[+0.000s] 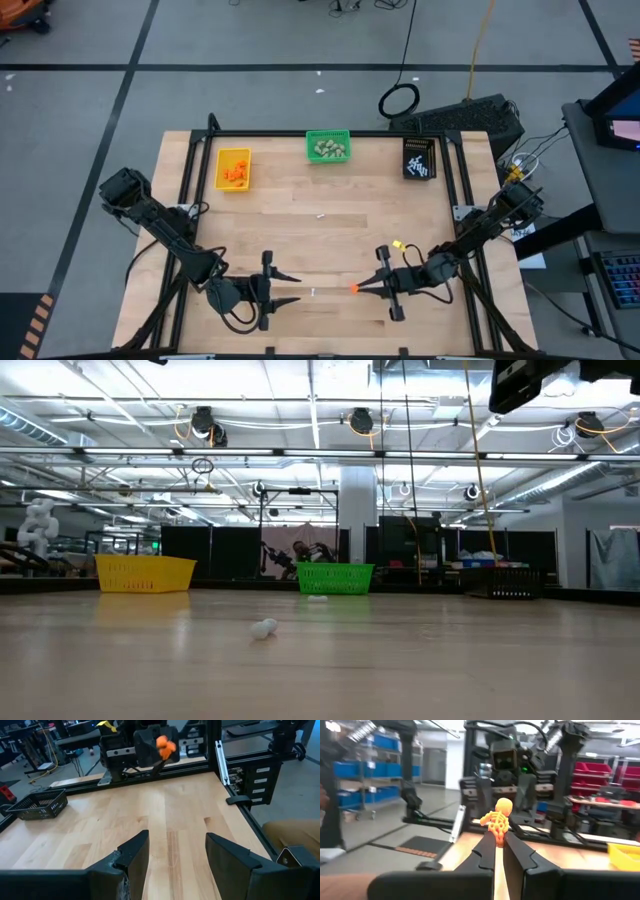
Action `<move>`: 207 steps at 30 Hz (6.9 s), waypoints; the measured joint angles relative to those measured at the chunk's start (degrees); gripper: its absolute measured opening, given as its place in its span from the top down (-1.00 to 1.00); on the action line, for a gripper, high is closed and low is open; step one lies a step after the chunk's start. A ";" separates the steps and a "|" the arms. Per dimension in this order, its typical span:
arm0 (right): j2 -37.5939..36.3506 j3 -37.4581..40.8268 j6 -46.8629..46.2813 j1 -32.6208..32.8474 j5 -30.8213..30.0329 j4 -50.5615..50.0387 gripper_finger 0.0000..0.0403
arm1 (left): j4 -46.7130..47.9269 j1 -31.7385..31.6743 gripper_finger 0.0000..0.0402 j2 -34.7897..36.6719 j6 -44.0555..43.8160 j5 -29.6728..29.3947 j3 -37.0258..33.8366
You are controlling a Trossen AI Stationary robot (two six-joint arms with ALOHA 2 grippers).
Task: Sort Halloween decoration
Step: Put the orange skeleton toy into the yellow bin
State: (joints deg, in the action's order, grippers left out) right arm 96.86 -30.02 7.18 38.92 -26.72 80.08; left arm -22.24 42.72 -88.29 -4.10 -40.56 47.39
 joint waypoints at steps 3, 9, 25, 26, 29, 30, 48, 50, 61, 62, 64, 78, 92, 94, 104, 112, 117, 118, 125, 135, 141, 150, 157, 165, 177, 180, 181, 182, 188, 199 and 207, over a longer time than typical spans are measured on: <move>0.00 0.00 0.13 0.00 -3.79 -1.42 0.99 | -0.51 0.00 0.04 0.00 0.02 0.00 -0.01; 0.00 0.00 0.17 -0.73 -7.93 -3.66 0.99 | -3.47 -0.37 0.04 0.02 1.49 0.03 -0.01; 0.00 -11.39 10.96 -2.51 -9.16 -21.53 0.99 | -12.63 -5.76 0.04 -2.79 -16.15 -0.04 -0.03; 0.00 -12.88 11.54 -2.51 -10.74 -24.40 0.99 | -14.09 -5.93 0.04 -3.13 -16.59 -0.04 -0.03; 0.00 -17.33 11.02 -2.51 -15.55 -32.72 0.99 | -15.21 -6.04 0.04 -3.54 -18.12 -0.06 -0.03; 0.00 -18.54 10.55 -2.51 -16.96 -35.35 0.99 | -15.46 -5.97 0.04 -3.50 -19.43 -0.07 -0.03; 0.00 -23.80 12.02 -2.91 -26.51 -42.78 0.99 | -16.82 -10.51 0.04 -3.48 -33.08 0.24 -0.01; 0.00 -23.80 12.52 -2.91 -28.18 -42.86 0.99 | -16.28 -11.17 0.04 -3.48 -33.13 0.11 0.54; 0.00 -23.80 13.29 -3.82 -30.60 -43.13 0.99 | -12.08 -14.25 0.04 -3.48 -33.14 2.16 3.86; 0.00 -23.80 13.25 -4.03 -30.70 -43.10 0.99 | -11.52 -14.25 0.04 -3.48 -33.16 2.07 3.86; 0.00 -23.80 13.22 -4.42 -31.23 -43.13 0.99 | -11.10 -14.25 0.04 -3.48 -33.14 1.32 3.86; 0.00 -23.78 13.08 -5.64 -31.79 -43.74 0.99 | -10.87 -16.72 0.04 -3.56 -33.96 2.22 3.86; 0.00 -23.74 12.84 -6.27 -31.76 -44.94 0.99 | -9.82 -17.57 0.04 -4.26 -34.64 3.21 3.88; 0.00 -23.74 12.83 -6.27 -31.76 -45.33 0.99 | -9.93 -17.53 0.04 -4.26 -34.62 3.21 3.88; 0.00 -23.74 11.52 -6.58 -32.00 -45.29 0.99 | -9.79 -17.53 0.35 -4.26 -34.34 4.50 3.88; 0.00 -23.74 11.52 -6.67 -32.00 -45.27 0.99 | -9.66 -17.57 0.68 -4.26 -32.97 4.48 3.88; 0.00 -23.74 11.47 -6.64 -31.96 -45.99 0.98 | -9.53 -17.57 0.83 -4.26 -32.54 4.48 3.86; 0.00 -23.74 11.25 -6.64 -31.97 -45.99 0.97 | -9.53 -17.57 0.84 -4.26 -32.54 4.50 3.86; 0.00 -23.74 8.60 -6.70 -32.08 -46.46 0.67 | -9.88 -17.46 0.87 -4.24 -32.48 5.18 3.86; 0.00 -23.74 3.45 -6.70 -32.14 -46.88 0.17 | -9.72 -17.42 0.88 -4.24 -30.71 6.29 3.86; 0.00 -23.74 -1.82 -6.23 -31.79 -51.85 0.07 | -9.00 -17.45 0.88 -2.63 -27.93 7.52 3.86; 0.02 -23.71 -11.47 -6.21 -28.71 -60.19 0.06 | 5.92 -17.44 0.88 4.34 -26.95 7.93 3.88; 0.02 -23.73 -12.69 -6.21 -21.51 -60.30 0.06 | 21.27 -16.29 0.88 11.54 -27.00 7.48 3.88; 0.02 -23.74 -13.88 -6.21 -16.36 -61.66 0.06 | 44.04 -13.20 0.88 19.66 -34.00 4.42 3.88; 0.02 -23.74 -13.50 -6.19 -16.43 -63.26 0.06 | 67.85 -12.82 0.88 28.75 -47.95 -1.68 3.88; 0.02 -23.74 -12.64 -6.19 -16.45 -63.29 0.06 | 71.82 -15.28 0.88 30.46 -50.39 -4.01 3.88; 0.02 -23.74 -12.52 -6.19 -16.46 -63.28 0.06 | 72.53 -16.36 0.88 30.94 -50.67 -4.25 3.88; 0.02 -23.74 -12.50 -6.19 -16.46 -63.26 0.06 | 73.05 -17.54 0.88 31.38 -50.67 -4.22 3.88; 0.02 -23.74 -12.48 -6.19 -16.48 -63.29 0.06 | 73.57 -26.39 0.88 32.34 -45.78 -1.49 3.88; 0.02 -23.74 -12.48 -6.19 -16.48 -63.30 0.06 | 79.66 -48.32 0.88 32.12 -41.66 8.54 3.86; 0.02 -23.74 -12.48 -6.19 -16.48 -64.66 0.06 | 80.39 -62.67 0.88 29.28 -34.89 13.65 3.86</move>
State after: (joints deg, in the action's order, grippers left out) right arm 96.88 -53.76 -5.30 32.73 -43.20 15.42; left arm 58.15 -19.95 -59.01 -38.99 -26.90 51.24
